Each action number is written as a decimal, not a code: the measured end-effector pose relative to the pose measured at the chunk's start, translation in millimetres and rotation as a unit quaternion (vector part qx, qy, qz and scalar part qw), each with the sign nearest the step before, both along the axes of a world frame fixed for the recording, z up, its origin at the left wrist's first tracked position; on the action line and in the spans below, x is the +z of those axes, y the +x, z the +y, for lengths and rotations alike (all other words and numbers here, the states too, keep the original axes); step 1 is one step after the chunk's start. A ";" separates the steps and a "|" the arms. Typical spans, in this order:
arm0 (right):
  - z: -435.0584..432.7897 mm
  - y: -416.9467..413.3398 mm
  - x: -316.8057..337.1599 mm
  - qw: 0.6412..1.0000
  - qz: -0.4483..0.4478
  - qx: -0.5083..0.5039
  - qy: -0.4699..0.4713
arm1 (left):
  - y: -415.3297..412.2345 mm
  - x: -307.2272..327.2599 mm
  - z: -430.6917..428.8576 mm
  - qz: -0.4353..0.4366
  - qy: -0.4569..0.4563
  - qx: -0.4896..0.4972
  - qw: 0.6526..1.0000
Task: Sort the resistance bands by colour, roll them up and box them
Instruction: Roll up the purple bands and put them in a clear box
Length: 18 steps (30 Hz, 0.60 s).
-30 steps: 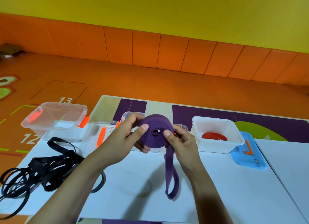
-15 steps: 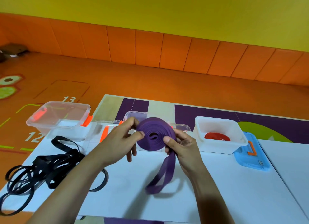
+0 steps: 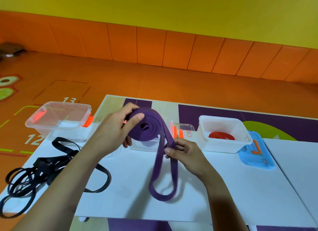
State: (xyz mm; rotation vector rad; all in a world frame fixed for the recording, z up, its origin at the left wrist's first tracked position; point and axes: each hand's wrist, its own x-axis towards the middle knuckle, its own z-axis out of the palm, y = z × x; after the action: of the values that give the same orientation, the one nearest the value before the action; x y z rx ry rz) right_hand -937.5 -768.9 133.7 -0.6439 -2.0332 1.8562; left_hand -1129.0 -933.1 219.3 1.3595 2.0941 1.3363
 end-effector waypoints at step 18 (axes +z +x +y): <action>-20.9 16.3 -141.8 0.964 -0.206 -0.153 0.062 | -17.8 -8.7 -0.2 -0.044 0.079 0.172 0.981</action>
State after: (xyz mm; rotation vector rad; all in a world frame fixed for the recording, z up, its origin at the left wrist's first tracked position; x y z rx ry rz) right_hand -921.2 -789.8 -8.0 -1.3157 -2.1161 1.4950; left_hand -1146.8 -933.4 210.6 0.9984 2.2759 1.6957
